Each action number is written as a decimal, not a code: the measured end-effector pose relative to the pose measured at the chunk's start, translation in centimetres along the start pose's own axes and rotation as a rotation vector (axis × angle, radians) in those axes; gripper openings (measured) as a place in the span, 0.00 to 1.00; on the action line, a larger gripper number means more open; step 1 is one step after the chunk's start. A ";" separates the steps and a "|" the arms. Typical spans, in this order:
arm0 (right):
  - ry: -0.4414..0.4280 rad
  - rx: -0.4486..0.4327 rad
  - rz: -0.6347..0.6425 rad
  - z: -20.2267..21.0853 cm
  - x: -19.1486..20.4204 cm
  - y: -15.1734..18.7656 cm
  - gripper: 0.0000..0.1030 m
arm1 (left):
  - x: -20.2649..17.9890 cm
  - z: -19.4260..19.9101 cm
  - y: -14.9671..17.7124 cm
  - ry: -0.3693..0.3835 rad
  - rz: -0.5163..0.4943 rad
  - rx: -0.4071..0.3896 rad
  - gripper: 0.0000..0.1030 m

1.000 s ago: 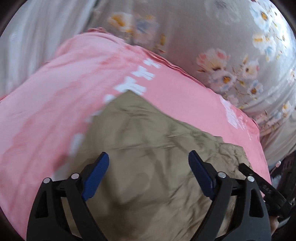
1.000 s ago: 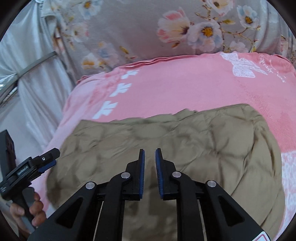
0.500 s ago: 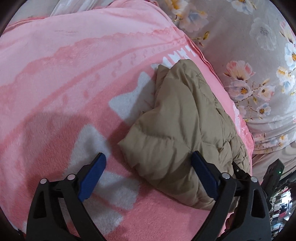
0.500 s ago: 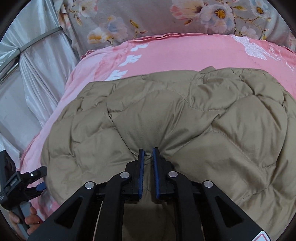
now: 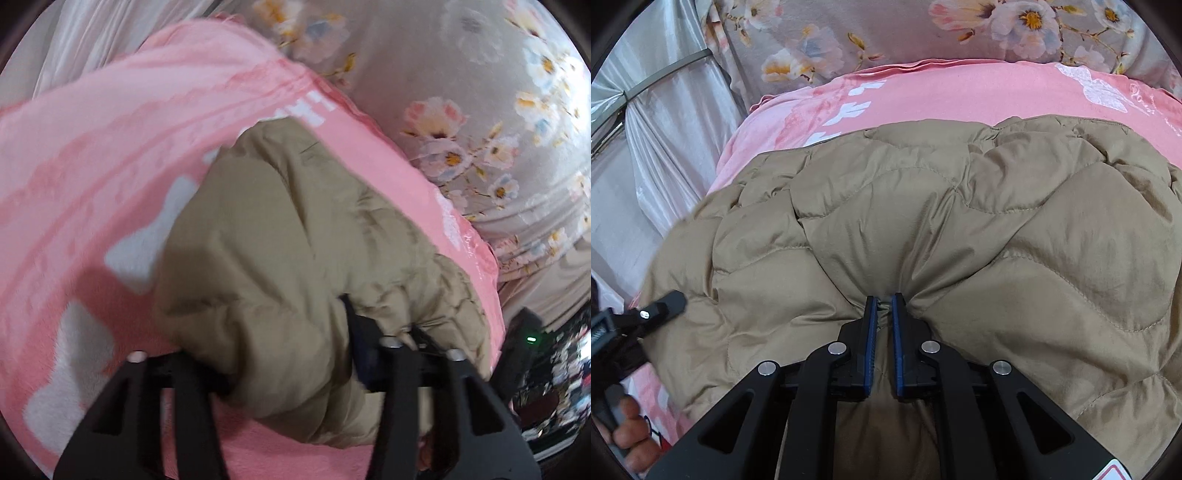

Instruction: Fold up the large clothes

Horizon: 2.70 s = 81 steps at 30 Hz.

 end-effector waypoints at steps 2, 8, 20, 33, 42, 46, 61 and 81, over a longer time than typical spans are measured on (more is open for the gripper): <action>0.006 -0.001 0.003 -0.2 0.2 0.0 0.05 | -3.0 1.4 -0.7 0.055 -0.042 -0.026 0.24; -0.024 0.009 0.006 -0.1 0.2 -0.2 0.05 | -12.9 2.4 -1.2 0.133 -0.255 -0.048 0.20; -0.157 0.050 -0.095 7.5 -3.5 6.0 0.08 | -16.3 2.0 -1.2 0.116 -0.333 -0.051 0.19; -0.235 0.053 -0.208 8.8 -6.1 6.6 0.04 | -26.0 -3.6 5.4 0.223 -0.560 0.126 0.19; 0.074 -0.014 -0.263 16.4 -15.6 7.6 0.07 | -29.6 -9.8 11.6 0.205 -0.645 0.267 0.19; 0.159 -0.054 -0.297 18.1 -18.6 7.3 0.08 | -30.2 -11.8 14.6 0.184 -0.683 0.310 0.19; 0.111 -0.216 -0.287 22.7 -21.2 -1.8 0.38 | -30.1 -12.5 17.9 0.147 -0.748 0.329 0.20; 0.005 0.062 -0.114 14.1 -17.2 -13.2 0.08 | -28.2 -0.5 7.2 0.334 -0.521 0.129 0.65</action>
Point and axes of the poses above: each gripper's, at about its wrist camera, not at the fingertips, and z roughly against the way its jaws point, x to its left, y to its underside, the point moved 6 cm from there along -z, roughly the way its jaws point, and after that the axes turned 5 degrees about y, right-handed, at the moved point
